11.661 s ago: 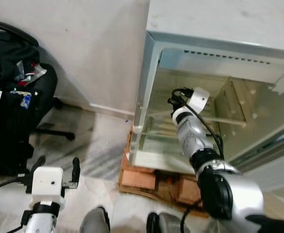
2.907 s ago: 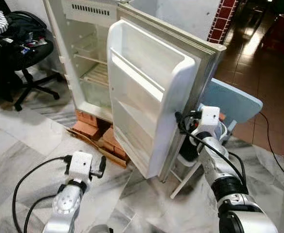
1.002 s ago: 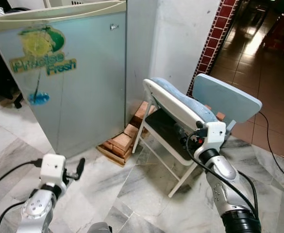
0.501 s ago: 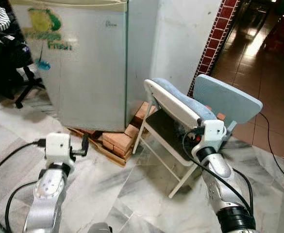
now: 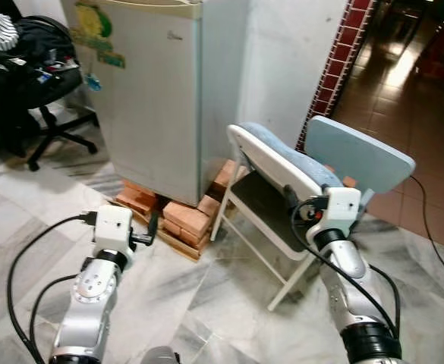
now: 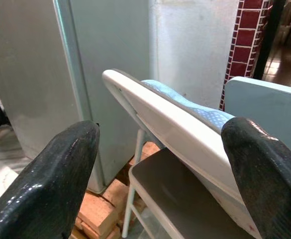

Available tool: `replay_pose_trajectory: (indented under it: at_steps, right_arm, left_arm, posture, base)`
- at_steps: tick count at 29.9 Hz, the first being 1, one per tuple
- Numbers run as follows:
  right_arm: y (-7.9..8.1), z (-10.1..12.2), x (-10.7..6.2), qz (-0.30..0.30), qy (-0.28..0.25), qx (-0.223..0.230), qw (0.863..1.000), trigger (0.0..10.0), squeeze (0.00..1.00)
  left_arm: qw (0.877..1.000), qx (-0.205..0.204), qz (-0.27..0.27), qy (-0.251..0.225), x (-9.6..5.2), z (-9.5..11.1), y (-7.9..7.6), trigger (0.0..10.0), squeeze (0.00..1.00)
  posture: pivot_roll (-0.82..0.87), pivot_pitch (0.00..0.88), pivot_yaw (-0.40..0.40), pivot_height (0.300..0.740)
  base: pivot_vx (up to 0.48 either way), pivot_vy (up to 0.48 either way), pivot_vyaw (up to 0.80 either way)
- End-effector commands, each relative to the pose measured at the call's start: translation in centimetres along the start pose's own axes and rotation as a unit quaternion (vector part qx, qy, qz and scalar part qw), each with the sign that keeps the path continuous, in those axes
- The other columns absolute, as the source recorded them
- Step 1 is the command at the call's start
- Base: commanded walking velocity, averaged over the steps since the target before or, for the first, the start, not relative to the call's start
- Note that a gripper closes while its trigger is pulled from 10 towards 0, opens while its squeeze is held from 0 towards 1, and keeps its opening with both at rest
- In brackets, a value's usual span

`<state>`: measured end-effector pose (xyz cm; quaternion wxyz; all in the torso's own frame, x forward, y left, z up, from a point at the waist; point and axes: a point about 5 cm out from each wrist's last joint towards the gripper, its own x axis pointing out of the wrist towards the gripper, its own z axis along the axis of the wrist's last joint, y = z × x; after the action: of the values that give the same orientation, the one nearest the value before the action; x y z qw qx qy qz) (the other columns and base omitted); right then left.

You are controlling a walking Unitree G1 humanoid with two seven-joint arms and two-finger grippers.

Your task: Restocking fridge

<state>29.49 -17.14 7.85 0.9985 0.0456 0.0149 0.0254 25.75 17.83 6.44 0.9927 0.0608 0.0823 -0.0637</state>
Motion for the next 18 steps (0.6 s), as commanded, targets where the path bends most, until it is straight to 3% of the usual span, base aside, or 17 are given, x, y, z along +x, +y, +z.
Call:
replay_pose_trajectory:
  at_steps: [1, 6, 10, 18]
  right_arm:
    - [0.4, -0.2, 0.0, 0.0, 0.002, 0.0, 1.0, 10.0, 0.0]
    - [0.3, -0.2, 0.0, -0.006, 0.002, -0.001, 1.0, 10.0, 0.0]
    - [0.0, -0.5, -0.3, -0.013, 0.006, -0.004, 1.0, 10.0, 0.0]
    - [-0.6, -1.3, -1.1, -0.028, 0.02, -0.008, 0.999, 10.0, 0.0]
  left_arm:
    - [1.0, 0.011, 0.007, -0.01, 0.0, 0.2, 0.4, 10.0, 0.0]
    - [1.0, 0.011, 0.006, -0.014, -0.1, 0.2, 0.2, 10.0, 0.0]
    - [1.0, 0.008, 0.008, -0.015, -0.2, 0.2, 0.1, 10.0, 0.0]
    - [1.0, -0.005, 0.008, -0.011, -0.6, -0.3, -0.4, 10.0, 0.0]
  posture:
    - [0.03, 0.0, -0.011, 0.74]
    - [0.03, 0.0, -0.012, 0.74]
    - [0.02, 0.0, -0.013, 0.74]
    - [0.02, 0.0, -0.017, 0.74]
  base:
    - [0.0, 0.48, 0.0]
    - [0.0, 0.48, 0.0]
    - [0.0, 0.48, -0.42]
    - [0.0, 0.48, -0.74]
